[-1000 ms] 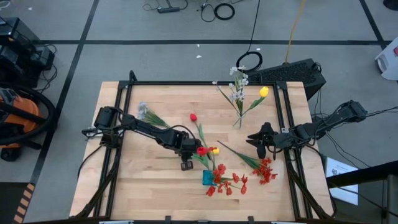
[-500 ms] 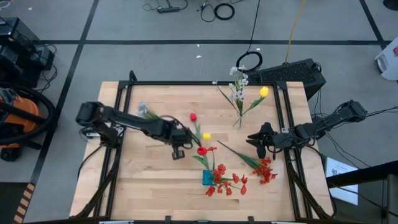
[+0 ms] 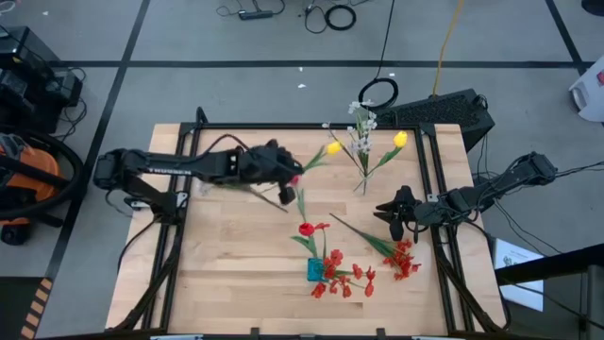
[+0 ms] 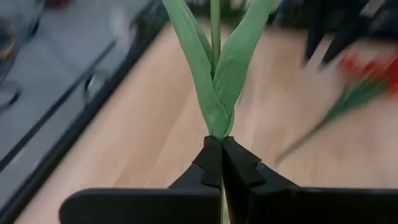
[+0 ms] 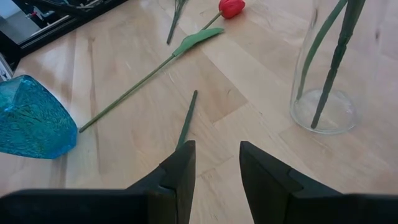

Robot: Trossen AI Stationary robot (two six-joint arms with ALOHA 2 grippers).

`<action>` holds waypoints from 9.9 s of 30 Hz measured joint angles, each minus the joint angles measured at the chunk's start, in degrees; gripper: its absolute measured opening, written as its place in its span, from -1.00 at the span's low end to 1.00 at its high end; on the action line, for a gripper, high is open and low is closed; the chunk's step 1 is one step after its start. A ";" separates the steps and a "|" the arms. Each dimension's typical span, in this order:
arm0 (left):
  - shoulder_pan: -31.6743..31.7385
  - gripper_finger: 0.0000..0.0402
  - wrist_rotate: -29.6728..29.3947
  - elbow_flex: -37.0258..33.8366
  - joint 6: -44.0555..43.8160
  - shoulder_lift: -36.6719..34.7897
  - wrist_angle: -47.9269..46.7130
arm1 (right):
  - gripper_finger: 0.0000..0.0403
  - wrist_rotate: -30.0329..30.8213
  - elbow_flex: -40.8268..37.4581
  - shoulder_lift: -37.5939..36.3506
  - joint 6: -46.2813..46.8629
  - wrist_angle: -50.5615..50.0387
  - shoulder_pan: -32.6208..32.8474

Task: Sort flowers into vase by color
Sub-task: Put the yellow flower into the transparent vase, then put the orange flowers into the blue vase

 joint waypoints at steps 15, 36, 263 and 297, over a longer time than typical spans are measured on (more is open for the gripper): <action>4.54 -1.00 14.76 0.08 1.49 18.13 60.77 | -0.42 0.39 0.00 0.13 -0.58 0.32 0.02; 4.40 -1.00 15.49 18.80 0.39 39.20 75.33 | -0.42 0.20 0.00 0.22 -2.51 0.05 0.01; -13.93 -0.72 -12.40 -37.82 10.52 -15.31 43.03 | -0.99 1.47 61.99 42.43 -24.12 -16.99 -9.67; -17.85 -0.23 -26.37 -31.57 77.66 -15.29 55.08 | -0.99 -20.78 62.01 50.41 -32.23 10.62 -24.57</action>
